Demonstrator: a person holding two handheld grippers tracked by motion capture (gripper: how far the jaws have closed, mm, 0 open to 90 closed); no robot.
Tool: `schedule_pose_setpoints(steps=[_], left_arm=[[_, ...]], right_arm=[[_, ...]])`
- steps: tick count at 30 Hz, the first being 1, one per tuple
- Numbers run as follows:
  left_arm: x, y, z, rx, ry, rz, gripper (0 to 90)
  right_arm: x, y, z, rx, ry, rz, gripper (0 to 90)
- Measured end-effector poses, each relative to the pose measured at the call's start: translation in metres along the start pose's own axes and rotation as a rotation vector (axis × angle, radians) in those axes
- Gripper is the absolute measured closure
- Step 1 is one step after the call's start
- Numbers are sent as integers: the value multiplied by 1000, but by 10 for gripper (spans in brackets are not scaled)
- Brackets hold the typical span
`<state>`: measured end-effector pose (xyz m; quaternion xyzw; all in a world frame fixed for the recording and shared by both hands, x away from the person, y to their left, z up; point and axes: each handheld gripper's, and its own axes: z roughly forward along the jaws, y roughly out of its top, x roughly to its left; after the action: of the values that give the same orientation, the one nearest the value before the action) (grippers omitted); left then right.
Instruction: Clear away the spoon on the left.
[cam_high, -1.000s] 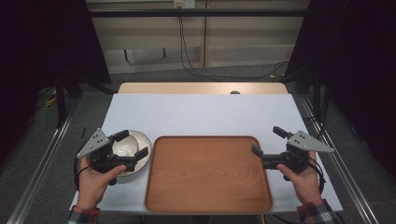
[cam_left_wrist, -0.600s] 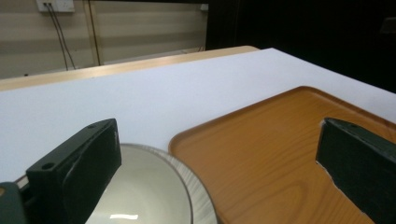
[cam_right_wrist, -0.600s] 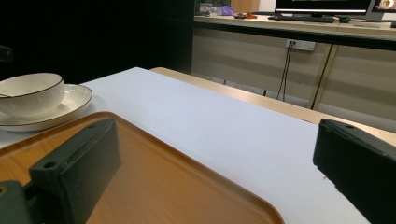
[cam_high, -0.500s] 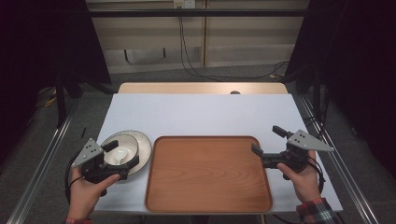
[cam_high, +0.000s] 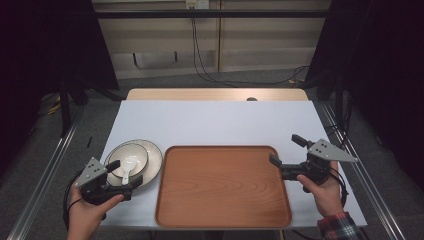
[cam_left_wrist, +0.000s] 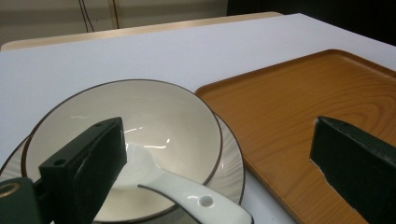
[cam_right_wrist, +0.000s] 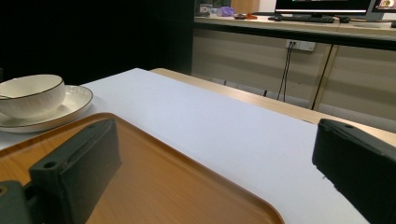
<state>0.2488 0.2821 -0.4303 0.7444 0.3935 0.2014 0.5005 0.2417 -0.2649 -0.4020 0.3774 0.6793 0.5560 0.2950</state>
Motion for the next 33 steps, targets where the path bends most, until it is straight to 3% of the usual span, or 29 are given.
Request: schedule_pose_setpoints(steps=[17, 23, 24, 27, 30, 33], left_arm=[[4, -7, -7, 55, 75, 6, 268], [4, -10, -13, 62, 74, -2, 357], [4, -11, -14, 69, 69, 20, 374], [2, -12, -16, 52, 62, -2, 434], [3, -12, -19, 54, 58, 13, 489], [3, -13, -21, 41, 55, -1, 531]], right_arm=[[1, 1, 0, -16, -4, 3, 9], [1, 1, -1, -17, -1, 6, 9], [1, 1, -1, -17, -1, 6, 9], [1, 1, -1, -18, 0, 6, 10], [1, 1, -1, -19, 1, 2, 9], [1, 1, -1, -18, 6, 3, 9]])
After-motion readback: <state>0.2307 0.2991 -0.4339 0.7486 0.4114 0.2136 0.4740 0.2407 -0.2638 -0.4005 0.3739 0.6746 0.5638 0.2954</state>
